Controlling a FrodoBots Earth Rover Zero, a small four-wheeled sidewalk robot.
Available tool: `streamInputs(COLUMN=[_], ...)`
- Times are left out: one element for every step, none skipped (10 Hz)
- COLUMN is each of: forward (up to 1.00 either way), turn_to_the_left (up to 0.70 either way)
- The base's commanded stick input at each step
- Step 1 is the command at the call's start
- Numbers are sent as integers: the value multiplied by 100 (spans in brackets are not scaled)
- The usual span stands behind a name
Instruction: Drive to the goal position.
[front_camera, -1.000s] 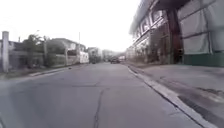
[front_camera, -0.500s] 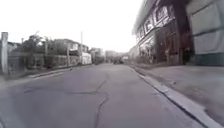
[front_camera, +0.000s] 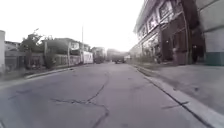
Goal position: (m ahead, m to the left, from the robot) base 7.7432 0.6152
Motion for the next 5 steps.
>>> streamInputs(forward=[100,100,100,100,100], turn_to_the_left=[0,0,0,0,0])
